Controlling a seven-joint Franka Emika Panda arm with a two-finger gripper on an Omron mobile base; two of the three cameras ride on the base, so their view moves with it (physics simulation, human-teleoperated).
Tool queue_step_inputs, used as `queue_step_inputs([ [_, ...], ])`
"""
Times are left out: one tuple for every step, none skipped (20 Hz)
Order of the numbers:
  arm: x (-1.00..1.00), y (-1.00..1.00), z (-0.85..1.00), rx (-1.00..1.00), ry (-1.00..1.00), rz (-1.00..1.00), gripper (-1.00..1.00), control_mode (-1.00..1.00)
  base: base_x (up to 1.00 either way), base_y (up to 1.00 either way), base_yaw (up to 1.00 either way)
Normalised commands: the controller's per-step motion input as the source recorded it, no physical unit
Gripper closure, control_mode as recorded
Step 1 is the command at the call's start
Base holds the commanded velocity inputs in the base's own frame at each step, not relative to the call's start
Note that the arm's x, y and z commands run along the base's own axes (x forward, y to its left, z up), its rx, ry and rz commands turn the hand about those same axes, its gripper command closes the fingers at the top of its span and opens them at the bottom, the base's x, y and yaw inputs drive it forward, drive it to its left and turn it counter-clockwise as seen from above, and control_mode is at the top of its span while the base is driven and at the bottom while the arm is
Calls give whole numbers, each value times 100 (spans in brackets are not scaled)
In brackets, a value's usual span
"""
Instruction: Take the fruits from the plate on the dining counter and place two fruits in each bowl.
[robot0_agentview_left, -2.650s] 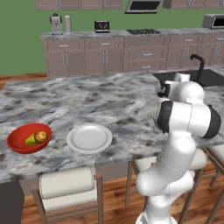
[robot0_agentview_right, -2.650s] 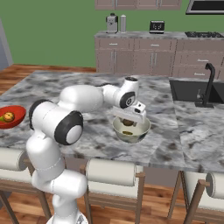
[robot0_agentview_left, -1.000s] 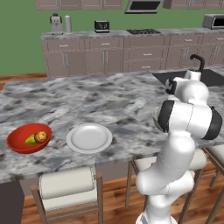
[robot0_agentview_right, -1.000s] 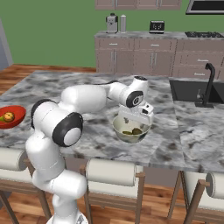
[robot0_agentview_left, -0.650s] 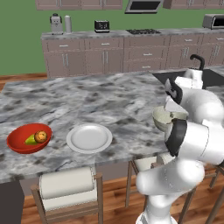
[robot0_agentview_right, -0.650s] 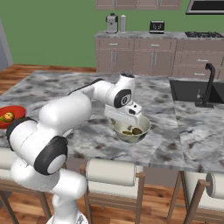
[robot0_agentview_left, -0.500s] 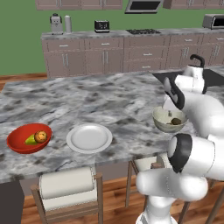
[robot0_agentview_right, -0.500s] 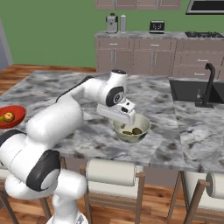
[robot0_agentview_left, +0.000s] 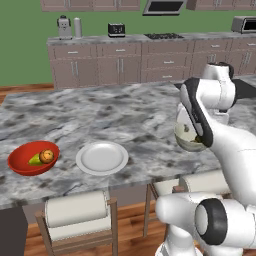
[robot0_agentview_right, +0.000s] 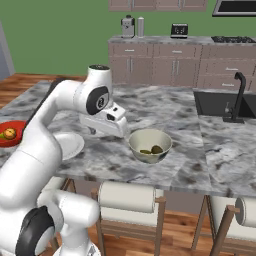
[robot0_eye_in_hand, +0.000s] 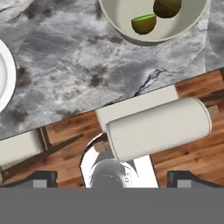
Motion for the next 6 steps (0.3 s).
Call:
queue_step_inputs([
  [-67, 74, 24, -9, 0, 0, -100, -100, 0, 0, 0],
  [-64, 59, 36, -5, 0, 0, -100, -100, 0, 0, 0],
  [-72, 45, 54, -4, -2, 0, -100, -100, 0, 0, 0],
  [-75, 19, 54, -3, -15, 0, -100, -100, 0, 0, 0],
  [-66, 5, 28, -1, -11, 0, -100, -100, 0, 0, 0],
  [-47, 6, 31, 0, -5, 0, -100, -100, 0, 0, 0],
])
